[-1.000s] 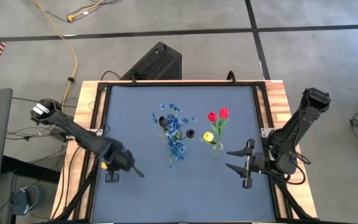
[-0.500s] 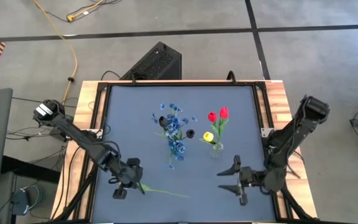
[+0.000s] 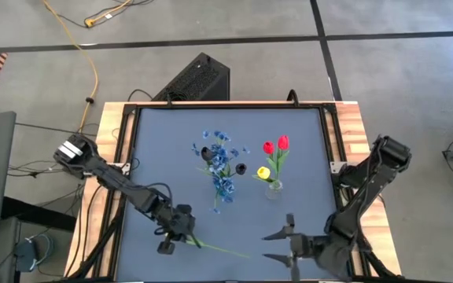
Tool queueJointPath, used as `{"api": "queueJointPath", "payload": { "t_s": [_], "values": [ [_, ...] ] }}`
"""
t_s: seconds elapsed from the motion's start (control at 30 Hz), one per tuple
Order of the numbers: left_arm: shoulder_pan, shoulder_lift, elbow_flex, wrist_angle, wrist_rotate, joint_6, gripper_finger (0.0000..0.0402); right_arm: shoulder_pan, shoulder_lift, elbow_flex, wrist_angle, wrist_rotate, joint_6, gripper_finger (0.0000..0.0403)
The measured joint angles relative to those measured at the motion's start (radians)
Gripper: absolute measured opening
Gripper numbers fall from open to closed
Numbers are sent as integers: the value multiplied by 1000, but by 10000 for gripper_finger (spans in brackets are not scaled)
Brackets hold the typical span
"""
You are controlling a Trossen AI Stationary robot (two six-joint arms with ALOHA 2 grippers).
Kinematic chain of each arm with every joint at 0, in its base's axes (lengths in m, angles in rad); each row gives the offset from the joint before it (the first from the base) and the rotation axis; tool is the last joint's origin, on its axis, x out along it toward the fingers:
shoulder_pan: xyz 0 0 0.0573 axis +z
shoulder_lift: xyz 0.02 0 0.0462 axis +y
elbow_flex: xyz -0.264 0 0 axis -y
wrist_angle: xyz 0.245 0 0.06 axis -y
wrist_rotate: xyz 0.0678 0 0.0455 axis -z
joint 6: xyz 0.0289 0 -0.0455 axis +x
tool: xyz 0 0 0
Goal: Sort flowers into vase by color
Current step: Put the yellow flower into the transparent vase
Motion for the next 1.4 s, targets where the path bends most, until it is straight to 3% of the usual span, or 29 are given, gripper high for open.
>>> {"api": "queueJointPath", "payload": {
  "t_s": [0.27,0.4,0.8,1.03,1.4],
  "values": [
    [32,68,90,-48,-6,-2,0,-87,122,316,-574,-132,101,234],
    [47,83,118,-47,-16,-5,0,-139,187,412,-734,-209,117,234],
    [55,83,125,-44,-24,-5,0,-275,349,491,-831,-457,123,234],
    [55,83,125,-61,-91,3,0,-336,365,510,-837,-648,281,234],
    [55,83,125,-60,-149,53,0,-354,366,510,-967,-688,419,199]
  ]
}}
